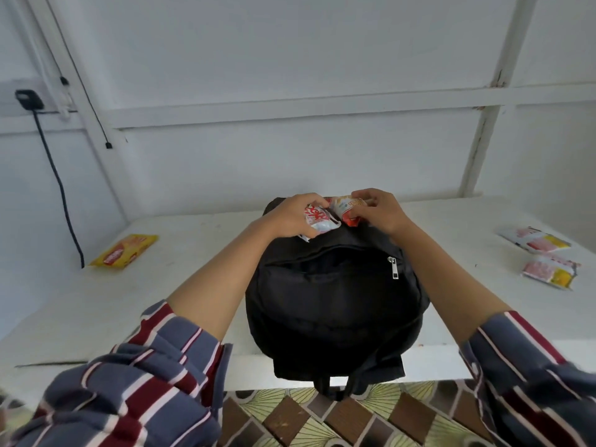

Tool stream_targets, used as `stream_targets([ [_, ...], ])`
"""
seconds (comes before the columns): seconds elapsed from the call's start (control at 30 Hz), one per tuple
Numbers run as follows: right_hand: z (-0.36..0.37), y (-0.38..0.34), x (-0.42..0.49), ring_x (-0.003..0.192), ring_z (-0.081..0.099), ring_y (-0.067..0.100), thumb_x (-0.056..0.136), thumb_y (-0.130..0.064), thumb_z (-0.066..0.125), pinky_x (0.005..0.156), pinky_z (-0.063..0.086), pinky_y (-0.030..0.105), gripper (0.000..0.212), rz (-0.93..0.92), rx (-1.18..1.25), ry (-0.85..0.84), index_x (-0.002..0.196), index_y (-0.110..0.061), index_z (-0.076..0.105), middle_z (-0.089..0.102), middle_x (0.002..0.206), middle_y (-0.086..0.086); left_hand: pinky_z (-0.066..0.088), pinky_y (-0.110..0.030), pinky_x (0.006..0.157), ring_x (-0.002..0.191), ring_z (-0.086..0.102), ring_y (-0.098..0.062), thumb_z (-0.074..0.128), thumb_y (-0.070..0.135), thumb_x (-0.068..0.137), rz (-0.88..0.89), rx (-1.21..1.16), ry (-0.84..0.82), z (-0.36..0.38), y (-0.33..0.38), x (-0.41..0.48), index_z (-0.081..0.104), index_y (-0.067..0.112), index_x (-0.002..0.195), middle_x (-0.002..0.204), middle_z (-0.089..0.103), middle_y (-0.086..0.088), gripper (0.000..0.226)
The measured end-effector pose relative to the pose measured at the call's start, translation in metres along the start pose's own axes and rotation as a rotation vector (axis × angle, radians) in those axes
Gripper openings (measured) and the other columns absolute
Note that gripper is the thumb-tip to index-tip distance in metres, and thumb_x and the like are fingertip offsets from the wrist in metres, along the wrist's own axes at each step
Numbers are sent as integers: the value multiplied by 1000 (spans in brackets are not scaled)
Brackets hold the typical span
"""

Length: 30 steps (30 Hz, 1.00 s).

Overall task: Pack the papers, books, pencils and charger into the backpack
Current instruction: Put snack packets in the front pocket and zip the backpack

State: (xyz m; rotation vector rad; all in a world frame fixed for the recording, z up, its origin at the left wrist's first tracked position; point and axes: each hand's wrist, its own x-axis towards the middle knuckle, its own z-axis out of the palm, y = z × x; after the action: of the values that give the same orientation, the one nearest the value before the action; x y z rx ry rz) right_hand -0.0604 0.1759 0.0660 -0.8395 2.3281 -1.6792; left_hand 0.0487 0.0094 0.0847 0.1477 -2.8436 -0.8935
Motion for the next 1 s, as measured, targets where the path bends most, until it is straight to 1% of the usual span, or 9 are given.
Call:
stream_targets([
  [0.1,-2,-3,-5,90,54,19,74,-9,70,63,42,19,42,7,-6,-6,114,-14,60,58,101,8,41,-19,73,87,53,-7,70,4,73,8,10,-16,5,-6,-3,55,21,111,131,49,-1,45],
  [0.17,-3,-3,-7,91,54,19,74,-7,70,65,43,19,41,20,-1,-8,113,-13,61,58,103,9,35,-27,97,123,43,-17,70,10,74,-13,85,-16,8,-8,-3,57,23,112,146,36,-2,43],
  [0.23,-4,-3,-10,92,54,18,74,-6,71,72,47,23,39,28,13,3,111,-13,62,58,102,8,19,-37,110,138,18,-21,71,19,76,-14,202,9,9,-7,-5,59,25,117,148,28,1,42],
  [0.37,-7,-1,-14,94,53,19,75,-4,69,85,48,32,37,35,34,12,111,-12,63,56,101,9,17,-37,106,125,25,-20,66,47,80,-6,286,80,7,0,-11,61,33,116,128,32,0,39],
  [0.47,-9,0,-18,96,57,24,75,-3,69,88,50,36,40,53,109,-12,114,-11,61,58,103,14,20,-38,106,122,31,-18,68,58,71,-1,349,21,6,2,-16,55,34,125,122,37,2,60],
  [0.6,-14,1,-25,101,60,28,74,1,71,86,52,34,46,59,205,-24,117,-6,55,59,108,17,33,-39,104,121,33,-18,83,44,60,-1,310,-51,8,-3,-25,46,32,130,129,37,1,80],
  [0.8,-16,3,-37,105,60,30,71,7,72,89,52,39,40,37,371,-62,102,-8,52,59,110,17,49,-40,80,89,56,-25,69,8,72,101,73,133,10,-3,-34,54,23,94,103,57,-2,31],
  [0.9,-18,2,-43,103,61,30,72,9,69,88,52,40,36,40,478,-50,95,-13,53,59,107,14,47,-44,94,98,59,-25,66,3,79,146,6,189,10,-3,-35,58,18,85,100,59,-1,18],
  [1.0,-22,-1,-53,87,67,20,75,11,65,73,56,30,27,7,553,-86,88,-11,55,63,97,8,47,-33,96,98,59,-18,65,2,83,199,-13,231,12,-3,-34,64,14,87,96,59,1,12],
])
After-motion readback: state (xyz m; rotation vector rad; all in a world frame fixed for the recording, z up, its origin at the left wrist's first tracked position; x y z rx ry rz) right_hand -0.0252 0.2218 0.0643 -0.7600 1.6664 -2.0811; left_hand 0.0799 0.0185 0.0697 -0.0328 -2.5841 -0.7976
